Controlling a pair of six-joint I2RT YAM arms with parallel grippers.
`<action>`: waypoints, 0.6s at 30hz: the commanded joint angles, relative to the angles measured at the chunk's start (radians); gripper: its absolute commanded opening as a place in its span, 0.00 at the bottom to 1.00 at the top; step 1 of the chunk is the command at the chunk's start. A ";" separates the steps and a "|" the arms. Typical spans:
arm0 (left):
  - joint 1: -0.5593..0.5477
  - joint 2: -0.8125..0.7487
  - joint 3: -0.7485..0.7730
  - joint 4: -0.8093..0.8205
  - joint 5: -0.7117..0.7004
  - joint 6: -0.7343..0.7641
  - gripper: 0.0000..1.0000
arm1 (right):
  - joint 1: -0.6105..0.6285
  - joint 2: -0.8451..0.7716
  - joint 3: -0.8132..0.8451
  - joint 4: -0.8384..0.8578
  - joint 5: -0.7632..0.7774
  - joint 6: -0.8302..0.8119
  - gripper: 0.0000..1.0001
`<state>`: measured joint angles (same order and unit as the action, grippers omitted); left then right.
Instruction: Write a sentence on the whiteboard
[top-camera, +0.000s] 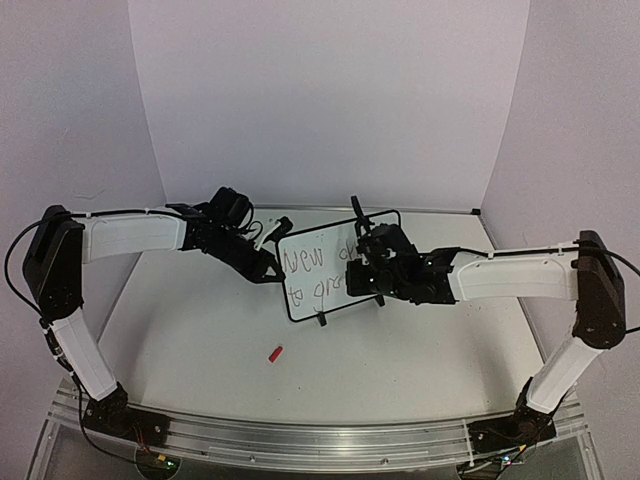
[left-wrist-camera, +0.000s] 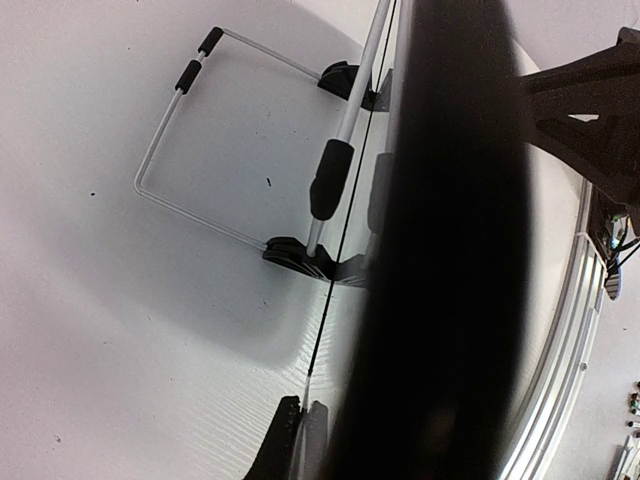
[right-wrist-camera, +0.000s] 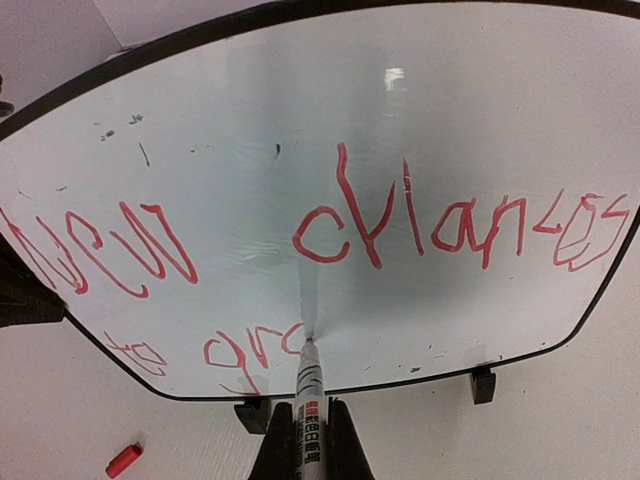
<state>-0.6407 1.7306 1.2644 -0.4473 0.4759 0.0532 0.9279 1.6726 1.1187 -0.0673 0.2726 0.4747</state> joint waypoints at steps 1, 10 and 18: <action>-0.007 0.001 0.043 -0.035 -0.011 0.014 0.00 | -0.003 -0.052 0.039 0.038 0.028 -0.007 0.00; -0.007 0.003 0.043 -0.033 -0.008 0.014 0.00 | -0.002 -0.060 0.037 0.039 0.024 -0.007 0.00; -0.007 0.003 0.043 -0.033 -0.008 0.013 0.00 | -0.002 -0.064 0.029 0.040 0.025 -0.006 0.00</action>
<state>-0.6407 1.7306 1.2644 -0.4474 0.4759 0.0532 0.9279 1.6562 1.1194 -0.0603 0.2726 0.4740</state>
